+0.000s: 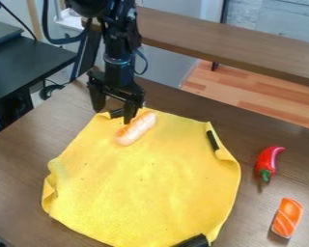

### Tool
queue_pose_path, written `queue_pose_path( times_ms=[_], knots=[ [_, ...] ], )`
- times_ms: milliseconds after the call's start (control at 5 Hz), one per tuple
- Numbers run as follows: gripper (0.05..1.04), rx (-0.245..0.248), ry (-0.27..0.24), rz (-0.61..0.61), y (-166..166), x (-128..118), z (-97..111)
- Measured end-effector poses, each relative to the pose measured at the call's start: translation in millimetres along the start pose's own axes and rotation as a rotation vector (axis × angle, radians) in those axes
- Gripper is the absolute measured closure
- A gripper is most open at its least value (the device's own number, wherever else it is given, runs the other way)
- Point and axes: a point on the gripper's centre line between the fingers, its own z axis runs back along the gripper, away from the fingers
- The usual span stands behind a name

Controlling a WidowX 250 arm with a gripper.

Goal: Fold the cloth from the bottom right to the top left

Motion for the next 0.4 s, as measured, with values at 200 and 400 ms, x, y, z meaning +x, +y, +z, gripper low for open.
queue_pose_path(
  times_ms=[200, 400],
  knots=[
    [0.083, -0.008, 0.025, -0.008, -3.7, -5.9, -14.0],
    [0.083, -0.036, -0.049, -0.144, -39.7, -30.7, -3.9]
  ],
)
